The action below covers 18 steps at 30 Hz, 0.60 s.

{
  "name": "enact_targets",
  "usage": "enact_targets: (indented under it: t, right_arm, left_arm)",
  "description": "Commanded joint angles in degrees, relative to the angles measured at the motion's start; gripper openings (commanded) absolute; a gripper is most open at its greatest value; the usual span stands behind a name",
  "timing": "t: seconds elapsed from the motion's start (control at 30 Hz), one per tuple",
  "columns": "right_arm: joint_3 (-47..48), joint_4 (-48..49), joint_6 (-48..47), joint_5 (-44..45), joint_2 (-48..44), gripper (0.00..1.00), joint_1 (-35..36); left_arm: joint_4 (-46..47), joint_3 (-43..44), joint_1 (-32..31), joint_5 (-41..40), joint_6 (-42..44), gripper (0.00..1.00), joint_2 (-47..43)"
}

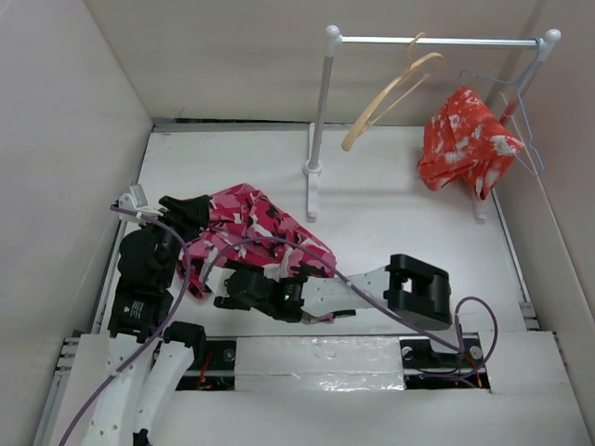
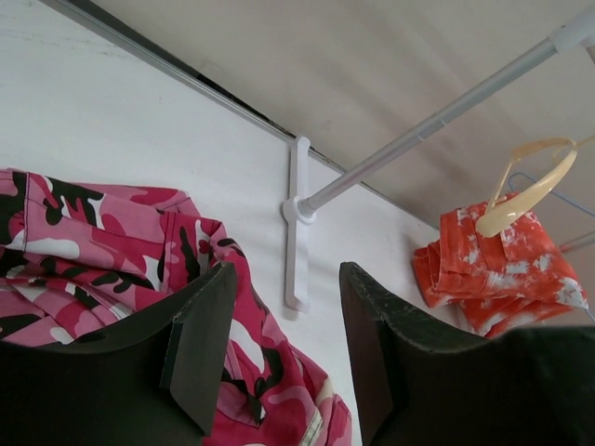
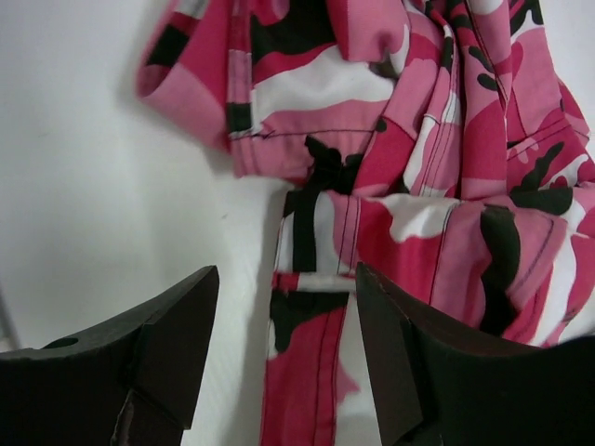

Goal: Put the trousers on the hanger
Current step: Flatten out the trousers at the center of the board.

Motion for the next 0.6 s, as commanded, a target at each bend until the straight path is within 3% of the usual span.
enact_targets:
  t: [0.0, 0.17, 0.3, 0.33, 0.47, 0.57]
  right_arm:
    - [5.42, -0.52, -1.95, 7.20, 4.93, 0.67, -1.10]
    - [5.77, 0.28, -0.45, 4.13, 9.25, 0.68, -4.44]
    - [5.78, 0.09, 0.25, 6.85, 12.42, 0.65, -4.97]
    - [5.08, 0.62, 0.25, 7.29, 12.68, 0.61, -4.97]
    - [2.88, 3.07, 1.92, 7.21, 11.21, 0.04, -4.97]
    - [0.08, 4.75, 1.92, 6.94, 6.73, 0.00, -4.97]
  left_arm:
    - [0.90, 0.59, 0.37, -0.17, 1.27, 0.46, 0.27]
    - [0.73, 0.33, 0.37, -0.69, 2.06, 0.46, -0.17]
    - [2.48, -2.22, 0.37, 1.42, 1.01, 0.46, -0.35]
    - [2.92, -2.57, 0.37, 1.51, 0.74, 0.46, -0.17]
    - [4.58, -5.02, 0.37, 3.44, -0.40, 0.45, 0.79]
    - [6.17, -7.14, 0.37, 5.28, -1.37, 0.45, 0.97]
